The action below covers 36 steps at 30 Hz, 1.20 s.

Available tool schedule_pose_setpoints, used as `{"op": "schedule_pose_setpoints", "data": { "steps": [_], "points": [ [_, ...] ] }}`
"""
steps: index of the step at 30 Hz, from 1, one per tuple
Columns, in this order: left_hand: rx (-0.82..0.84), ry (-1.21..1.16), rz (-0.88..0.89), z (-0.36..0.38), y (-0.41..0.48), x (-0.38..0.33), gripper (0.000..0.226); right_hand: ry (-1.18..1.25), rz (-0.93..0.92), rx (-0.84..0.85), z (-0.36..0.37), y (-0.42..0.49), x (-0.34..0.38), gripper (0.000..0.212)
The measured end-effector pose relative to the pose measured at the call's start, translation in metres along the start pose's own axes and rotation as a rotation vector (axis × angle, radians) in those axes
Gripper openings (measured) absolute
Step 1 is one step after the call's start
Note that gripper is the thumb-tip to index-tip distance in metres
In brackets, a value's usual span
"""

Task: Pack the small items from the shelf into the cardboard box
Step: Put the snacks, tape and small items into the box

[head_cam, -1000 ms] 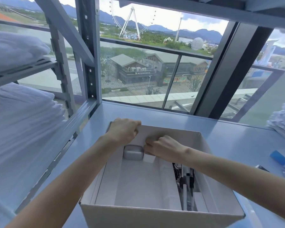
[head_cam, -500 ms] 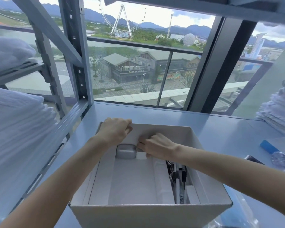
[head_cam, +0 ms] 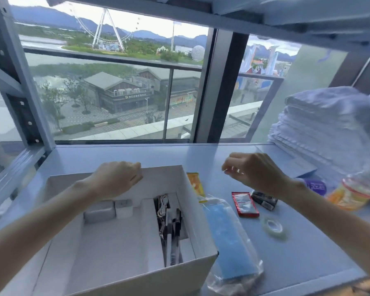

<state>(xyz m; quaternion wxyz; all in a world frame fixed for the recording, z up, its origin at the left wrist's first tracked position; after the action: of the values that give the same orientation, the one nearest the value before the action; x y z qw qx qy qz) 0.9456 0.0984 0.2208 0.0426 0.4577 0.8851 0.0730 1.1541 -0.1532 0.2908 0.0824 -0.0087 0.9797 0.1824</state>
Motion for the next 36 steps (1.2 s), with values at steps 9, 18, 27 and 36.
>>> {"op": "schedule_pose_setpoints", "data": {
  "steps": [9, 18, 27, 36],
  "points": [
    [-0.134, -0.102, 0.017, 0.033, 0.038, -0.061, 0.028, 0.103, 0.382, 0.625, 0.052, -0.107, -0.109, 0.024],
    [-0.201, -0.069, 0.059, 0.028, 0.026, -0.060, 0.027, 0.193, 0.344, 0.700, 0.106, -0.142, -0.115, 0.039],
    [-0.221, -0.070, 0.052, 0.017, 0.016, -0.071, 0.021, 0.213, 0.377, 0.499, 0.111, -0.127, -0.127, 0.023],
    [-0.176, -0.041, 0.047, 0.014, 0.015, -0.070, 0.022, 0.205, 0.529, 0.669, 0.131, -0.102, -0.145, 0.067]
  ]
}}
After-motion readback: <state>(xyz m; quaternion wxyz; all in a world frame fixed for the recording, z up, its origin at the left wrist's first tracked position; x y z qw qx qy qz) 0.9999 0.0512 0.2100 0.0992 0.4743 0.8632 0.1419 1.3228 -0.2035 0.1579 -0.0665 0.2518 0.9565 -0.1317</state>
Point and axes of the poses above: each hand's wrist, its own y-axis towards the middle knuckle, its own z-axis out of the palm, x = y × z, the point moved 1 cm from there along y, towards the middle knuckle, and after that the axes turned 9 degrees about -z, right-handed, at the moved point
